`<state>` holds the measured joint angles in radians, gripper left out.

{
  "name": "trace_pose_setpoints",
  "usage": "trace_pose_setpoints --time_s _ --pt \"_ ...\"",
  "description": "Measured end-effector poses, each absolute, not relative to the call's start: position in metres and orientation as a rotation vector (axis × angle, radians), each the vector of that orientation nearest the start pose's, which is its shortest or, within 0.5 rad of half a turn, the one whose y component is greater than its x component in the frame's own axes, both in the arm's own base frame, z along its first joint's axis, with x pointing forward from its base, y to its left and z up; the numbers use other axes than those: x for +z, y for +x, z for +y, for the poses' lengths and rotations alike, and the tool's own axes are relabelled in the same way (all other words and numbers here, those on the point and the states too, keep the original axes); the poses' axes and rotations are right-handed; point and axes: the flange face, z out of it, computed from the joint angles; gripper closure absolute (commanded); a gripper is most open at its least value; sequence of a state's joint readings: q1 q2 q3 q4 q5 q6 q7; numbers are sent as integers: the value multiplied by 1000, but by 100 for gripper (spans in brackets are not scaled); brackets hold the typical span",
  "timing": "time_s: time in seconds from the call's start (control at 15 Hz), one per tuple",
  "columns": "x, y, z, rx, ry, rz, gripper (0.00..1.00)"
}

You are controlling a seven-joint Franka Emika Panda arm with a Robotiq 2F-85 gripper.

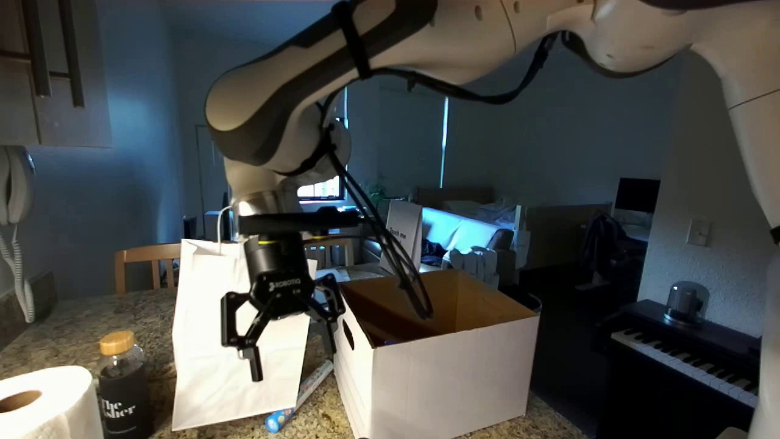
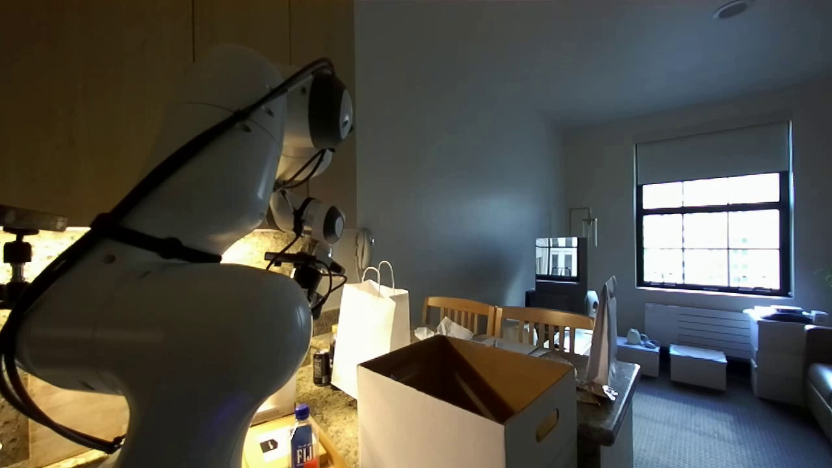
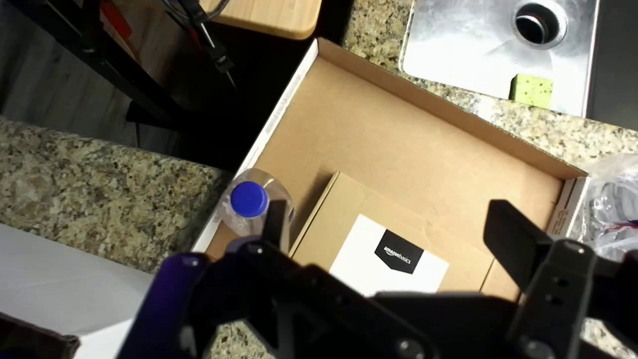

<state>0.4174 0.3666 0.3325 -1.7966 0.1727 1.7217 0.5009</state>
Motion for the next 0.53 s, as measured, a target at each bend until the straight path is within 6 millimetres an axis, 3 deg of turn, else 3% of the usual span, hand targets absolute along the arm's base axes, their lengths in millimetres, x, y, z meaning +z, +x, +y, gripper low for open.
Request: trace_pose_setpoints --time_s 0.27,0.53 --pt "296 415 427 677 -3054 -139 0" --pt "280 395 416 548 -2999 122 0"
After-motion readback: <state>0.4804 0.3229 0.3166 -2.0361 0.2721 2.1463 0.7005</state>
